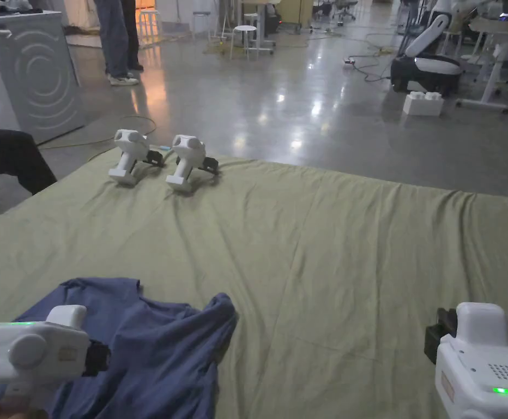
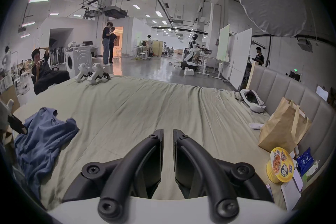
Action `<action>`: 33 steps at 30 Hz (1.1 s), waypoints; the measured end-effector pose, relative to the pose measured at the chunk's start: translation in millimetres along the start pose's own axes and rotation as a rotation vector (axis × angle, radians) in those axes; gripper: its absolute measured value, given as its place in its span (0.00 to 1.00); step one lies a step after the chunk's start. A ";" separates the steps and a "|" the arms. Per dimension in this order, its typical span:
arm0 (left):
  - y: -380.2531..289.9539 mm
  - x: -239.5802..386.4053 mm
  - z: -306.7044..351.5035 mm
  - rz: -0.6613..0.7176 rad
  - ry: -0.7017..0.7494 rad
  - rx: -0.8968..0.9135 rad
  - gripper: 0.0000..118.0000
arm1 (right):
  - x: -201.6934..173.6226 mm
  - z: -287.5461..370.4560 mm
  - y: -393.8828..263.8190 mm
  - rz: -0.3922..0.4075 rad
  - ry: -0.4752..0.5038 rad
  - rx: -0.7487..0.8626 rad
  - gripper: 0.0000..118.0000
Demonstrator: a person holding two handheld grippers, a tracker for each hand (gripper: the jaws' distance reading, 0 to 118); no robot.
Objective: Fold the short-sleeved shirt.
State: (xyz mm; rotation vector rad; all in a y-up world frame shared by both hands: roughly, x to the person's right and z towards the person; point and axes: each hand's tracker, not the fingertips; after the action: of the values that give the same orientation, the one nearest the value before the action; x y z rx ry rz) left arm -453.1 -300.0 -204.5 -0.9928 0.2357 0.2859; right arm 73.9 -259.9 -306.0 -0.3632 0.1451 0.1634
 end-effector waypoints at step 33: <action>-18.7 6.6 -48.7 -0.033 0.015 0.071 0.04 | -25.6 16.3 -17.2 0.179 0.073 -0.006 0.12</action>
State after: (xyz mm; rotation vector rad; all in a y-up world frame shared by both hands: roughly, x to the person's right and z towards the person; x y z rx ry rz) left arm -443.7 -350.0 -217.5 -0.9281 0.2413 0.2390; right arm 53.9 -273.2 -280.8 -0.3623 0.2499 0.3279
